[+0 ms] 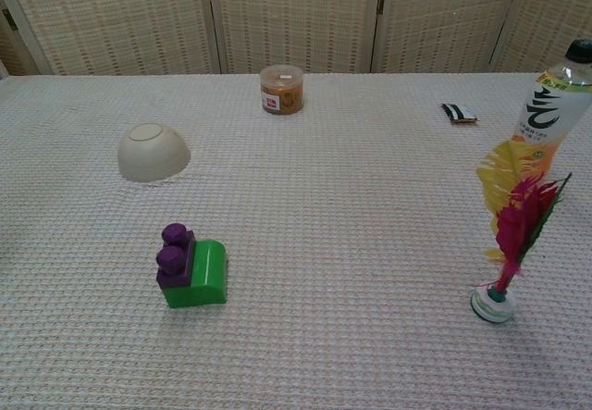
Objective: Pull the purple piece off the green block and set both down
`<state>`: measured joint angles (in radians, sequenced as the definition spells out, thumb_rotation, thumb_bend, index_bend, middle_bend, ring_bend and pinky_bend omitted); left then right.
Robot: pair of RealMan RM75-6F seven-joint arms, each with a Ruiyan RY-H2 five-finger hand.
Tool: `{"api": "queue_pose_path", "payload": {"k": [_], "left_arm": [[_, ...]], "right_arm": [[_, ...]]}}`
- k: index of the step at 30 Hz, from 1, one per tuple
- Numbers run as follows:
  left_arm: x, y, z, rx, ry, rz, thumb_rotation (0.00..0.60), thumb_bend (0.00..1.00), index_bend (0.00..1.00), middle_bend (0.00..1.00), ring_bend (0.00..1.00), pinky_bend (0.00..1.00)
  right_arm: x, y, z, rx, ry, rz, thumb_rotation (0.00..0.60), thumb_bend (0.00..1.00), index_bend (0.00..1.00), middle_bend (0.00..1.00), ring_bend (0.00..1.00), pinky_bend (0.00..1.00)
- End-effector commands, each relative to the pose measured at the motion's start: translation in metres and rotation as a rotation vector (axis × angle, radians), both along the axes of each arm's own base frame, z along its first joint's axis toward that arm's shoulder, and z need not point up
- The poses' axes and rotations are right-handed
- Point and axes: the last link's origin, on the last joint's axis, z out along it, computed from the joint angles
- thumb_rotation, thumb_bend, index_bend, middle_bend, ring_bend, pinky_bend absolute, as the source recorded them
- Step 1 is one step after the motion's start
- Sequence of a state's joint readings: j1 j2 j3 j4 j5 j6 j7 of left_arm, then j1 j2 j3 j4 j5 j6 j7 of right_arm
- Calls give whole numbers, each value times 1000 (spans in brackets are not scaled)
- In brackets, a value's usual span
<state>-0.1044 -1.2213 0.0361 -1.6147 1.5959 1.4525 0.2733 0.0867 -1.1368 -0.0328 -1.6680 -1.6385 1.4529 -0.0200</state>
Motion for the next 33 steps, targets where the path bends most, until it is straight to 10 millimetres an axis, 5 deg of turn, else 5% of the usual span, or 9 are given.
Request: {"api": "queue_pose_path", "payload": {"k": [1,8,13,22,27,33], "left_arm": [[0,1,-1,-4,0,1,600,262,188,101,32,7],[3,4,-10,-22,-15,-37,600,261,197,124,48,33],[12,6,-21,-18,-131,-86,600,261,206,280,155,186],[45,14,-35,-74,-207,-80,600,262,238,632,501,677],[63,18,-40,-127,-282,-13,600,262,260,946,838,976],[75,25,-55,-171,-327,59,600,251,237,1000,991,1000]], "right_arm": [[0,0,0,1,-1,-1,600,239,0,0,0,0],[1,4,6,-9,-15,12,600,238,0,0,0,0],[2,9,10,-26,-28,24,600,239,0,0,0,0],[0,6,9,-25,-21,13,600,240,0,0,0,0],[-1,4,9,-33,-24,7,600,239,0,0,0,0],[-2,3,9,-31,-25,1,600,239,0,0,0,0]]}}
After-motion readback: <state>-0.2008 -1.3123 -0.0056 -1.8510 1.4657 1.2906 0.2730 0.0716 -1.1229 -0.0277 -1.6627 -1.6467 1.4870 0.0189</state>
